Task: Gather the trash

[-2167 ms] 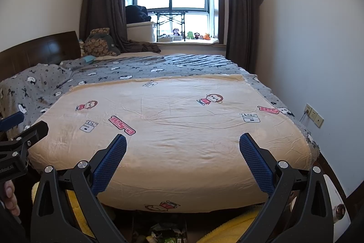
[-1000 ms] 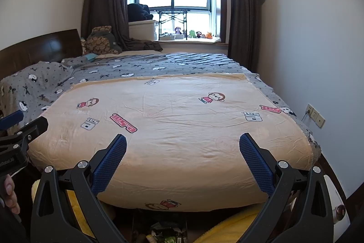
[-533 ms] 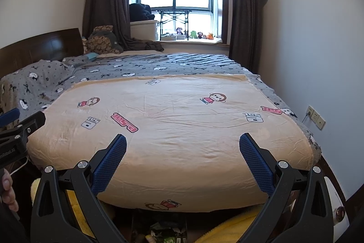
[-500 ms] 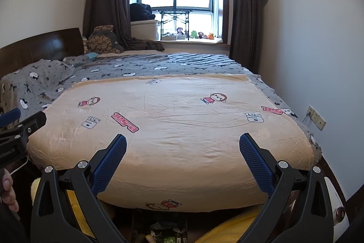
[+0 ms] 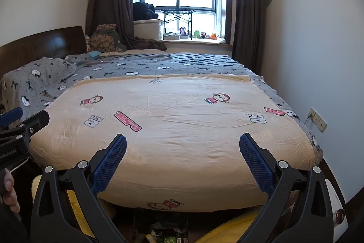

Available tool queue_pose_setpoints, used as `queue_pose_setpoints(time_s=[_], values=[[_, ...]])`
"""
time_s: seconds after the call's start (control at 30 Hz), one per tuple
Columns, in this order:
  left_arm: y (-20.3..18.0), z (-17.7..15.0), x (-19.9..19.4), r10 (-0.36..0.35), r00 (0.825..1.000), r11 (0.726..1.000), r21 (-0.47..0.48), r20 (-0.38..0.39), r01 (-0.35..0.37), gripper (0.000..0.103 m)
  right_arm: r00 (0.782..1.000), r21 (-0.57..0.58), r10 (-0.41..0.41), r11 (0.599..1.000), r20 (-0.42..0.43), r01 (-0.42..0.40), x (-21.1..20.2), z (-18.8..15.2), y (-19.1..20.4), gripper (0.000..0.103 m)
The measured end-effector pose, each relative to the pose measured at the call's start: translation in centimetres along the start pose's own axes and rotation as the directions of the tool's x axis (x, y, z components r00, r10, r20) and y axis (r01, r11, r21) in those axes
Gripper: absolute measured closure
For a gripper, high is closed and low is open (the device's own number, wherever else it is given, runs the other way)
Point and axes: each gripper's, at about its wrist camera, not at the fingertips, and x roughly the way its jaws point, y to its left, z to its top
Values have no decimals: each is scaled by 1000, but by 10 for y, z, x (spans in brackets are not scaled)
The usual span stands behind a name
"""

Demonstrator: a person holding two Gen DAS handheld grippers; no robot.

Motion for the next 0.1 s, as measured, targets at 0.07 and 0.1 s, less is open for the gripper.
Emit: queue_pose_setpoints(time_s=[0.07,0.1], values=[[1,0,0,-4,1000,1000,2,0,4,8,1000,-1,1,1000,0,-1,0,0,0,4],[1,0,0,-4,1000,1000,3,2,4,8,1000,-2,1,1000,0,-1,1,0,0,4]])
